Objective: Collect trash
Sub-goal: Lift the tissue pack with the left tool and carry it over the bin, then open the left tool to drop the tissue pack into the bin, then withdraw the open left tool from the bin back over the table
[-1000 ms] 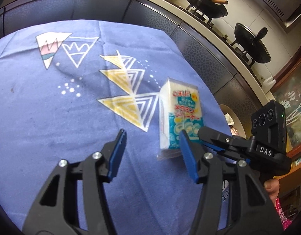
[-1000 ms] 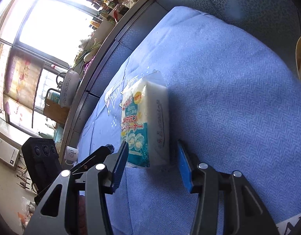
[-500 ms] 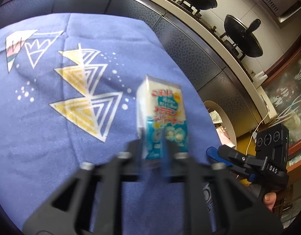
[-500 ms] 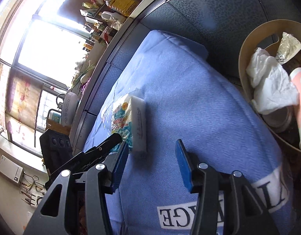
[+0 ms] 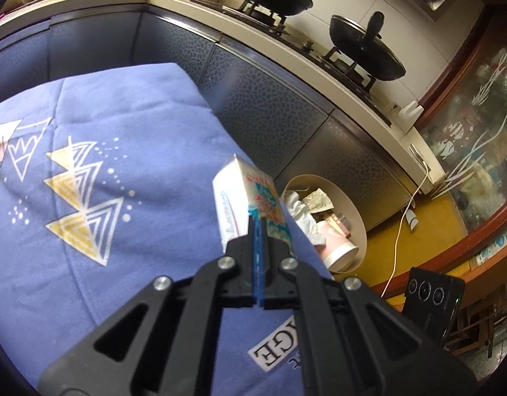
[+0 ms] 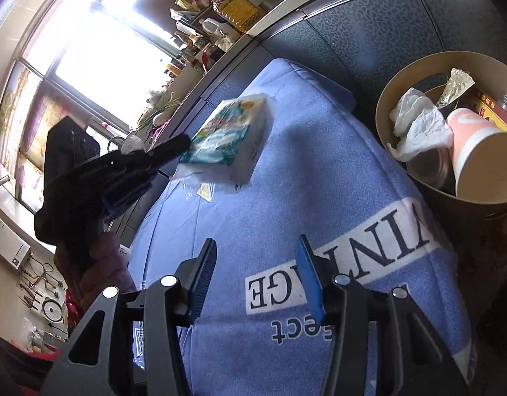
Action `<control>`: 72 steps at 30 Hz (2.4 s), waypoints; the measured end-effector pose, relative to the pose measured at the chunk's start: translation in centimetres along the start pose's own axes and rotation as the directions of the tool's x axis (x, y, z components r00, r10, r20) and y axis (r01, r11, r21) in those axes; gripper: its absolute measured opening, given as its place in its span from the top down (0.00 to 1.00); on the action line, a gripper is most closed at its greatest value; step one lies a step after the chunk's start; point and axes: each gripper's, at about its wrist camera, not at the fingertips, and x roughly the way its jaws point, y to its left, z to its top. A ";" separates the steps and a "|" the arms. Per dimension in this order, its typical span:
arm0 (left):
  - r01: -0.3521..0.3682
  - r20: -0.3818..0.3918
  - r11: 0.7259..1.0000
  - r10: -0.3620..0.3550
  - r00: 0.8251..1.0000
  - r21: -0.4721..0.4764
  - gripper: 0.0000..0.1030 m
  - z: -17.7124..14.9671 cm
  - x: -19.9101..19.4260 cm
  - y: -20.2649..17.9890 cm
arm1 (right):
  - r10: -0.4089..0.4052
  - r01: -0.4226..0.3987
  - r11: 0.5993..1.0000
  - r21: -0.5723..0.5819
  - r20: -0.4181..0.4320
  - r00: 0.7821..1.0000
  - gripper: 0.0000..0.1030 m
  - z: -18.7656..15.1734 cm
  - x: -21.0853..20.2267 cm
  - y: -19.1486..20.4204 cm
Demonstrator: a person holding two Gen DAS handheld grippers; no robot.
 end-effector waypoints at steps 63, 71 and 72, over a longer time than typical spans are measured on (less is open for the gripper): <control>-0.058 -0.214 0.963 0.117 0.970 0.264 1.00 -0.4 15.6 -12.4 | -0.176 0.175 0.984 0.027 0.276 0.945 0.53 1.4 -11.8 -4.7; -0.148 -0.089 0.934 0.186 0.979 0.326 1.00 -1.5 10.9 -13.4 | -0.292 0.276 0.956 0.098 0.275 0.916 0.53 1.9 -11.4 -4.6; -0.166 -0.073 0.926 0.202 0.977 0.339 1.00 -1.9 10.3 -13.5 | -0.302 0.283 0.953 0.108 0.272 0.914 0.53 2.0 -11.4 -4.6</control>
